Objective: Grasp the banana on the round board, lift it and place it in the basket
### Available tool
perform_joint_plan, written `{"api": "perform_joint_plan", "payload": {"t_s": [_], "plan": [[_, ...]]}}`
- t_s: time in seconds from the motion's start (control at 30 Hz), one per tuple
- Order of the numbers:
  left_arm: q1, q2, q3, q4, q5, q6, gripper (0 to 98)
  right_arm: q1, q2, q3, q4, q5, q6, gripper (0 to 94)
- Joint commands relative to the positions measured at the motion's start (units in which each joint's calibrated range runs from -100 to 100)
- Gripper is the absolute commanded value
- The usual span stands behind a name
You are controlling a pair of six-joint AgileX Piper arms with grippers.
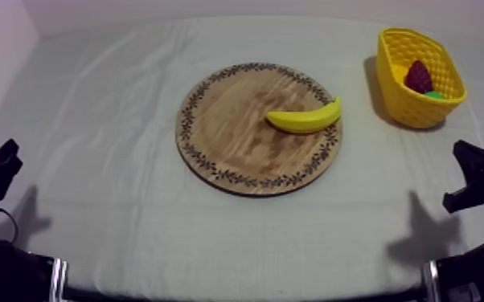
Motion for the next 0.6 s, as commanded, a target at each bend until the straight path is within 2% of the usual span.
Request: {"api": "perform_joint_plan", "payload": {"t_s": [0.0, 0.37, 0.57], "plan": [[-0.23, 0.00, 0.13, 0.08, 0.45, -0.43, 0.1, -6.49, -0.02, 0.00, -0.33, 1.99, 3.98, 0.6], [-0.23, 0.00, 0.13, 0.08, 0.45, -0.43, 0.1, -5.31, -0.02, -0.30, -0.19, 3.51, -1.34, 1.0], [-0.23, 0.00, 0.13, 0.08, 0.45, -0.43, 0.1, -4.59, -0.02, -0.33, -0.21, 3.55, -0.62, 0.6]]}}
